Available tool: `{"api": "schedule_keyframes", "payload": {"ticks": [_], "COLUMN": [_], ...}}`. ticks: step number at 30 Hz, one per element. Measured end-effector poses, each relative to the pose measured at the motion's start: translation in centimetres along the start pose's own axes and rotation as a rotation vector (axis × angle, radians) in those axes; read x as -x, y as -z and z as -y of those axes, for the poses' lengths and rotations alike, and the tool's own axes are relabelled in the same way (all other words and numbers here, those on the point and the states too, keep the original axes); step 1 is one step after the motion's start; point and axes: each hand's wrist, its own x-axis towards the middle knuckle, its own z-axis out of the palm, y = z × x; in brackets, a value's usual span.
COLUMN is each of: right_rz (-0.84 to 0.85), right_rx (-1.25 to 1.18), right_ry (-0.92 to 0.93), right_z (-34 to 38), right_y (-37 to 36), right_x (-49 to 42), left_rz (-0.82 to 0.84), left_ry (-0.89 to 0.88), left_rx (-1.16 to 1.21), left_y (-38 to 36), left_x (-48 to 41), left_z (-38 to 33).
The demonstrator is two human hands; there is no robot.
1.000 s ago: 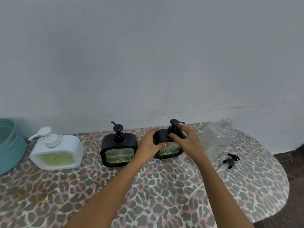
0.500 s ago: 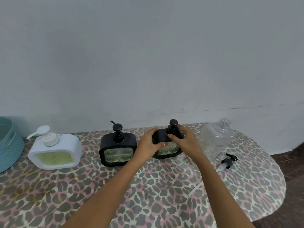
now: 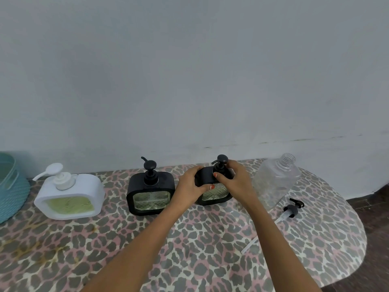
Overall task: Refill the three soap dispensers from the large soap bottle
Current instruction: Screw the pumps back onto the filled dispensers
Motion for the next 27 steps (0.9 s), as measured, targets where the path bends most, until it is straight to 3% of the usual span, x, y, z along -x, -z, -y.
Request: {"api": "schedule_keyframes", "payload": {"ticks": [12, 19, 27], "right_rz": [-0.147, 0.005, -0.106], "right_rx": [0.041, 0.071, 0.055], "right_ry": [-0.044, 0.032, -0.027], "right_z": [0.1, 0.1, 0.2], "right_y": [-1.0, 0.4, -0.4], "right_x": [-0.4, -0.5, -0.7], "left_rz": [-0.006, -0.008, -0.019], "left_ry": [0.019, 0.018, 0.025], "left_rx": [-0.006, -0.008, -0.028], "left_y": [0.0, 0.0, -0.1], "left_x": [0.2, 0.3, 0.2], "left_z": [-0.3, -0.4, -0.4]}}
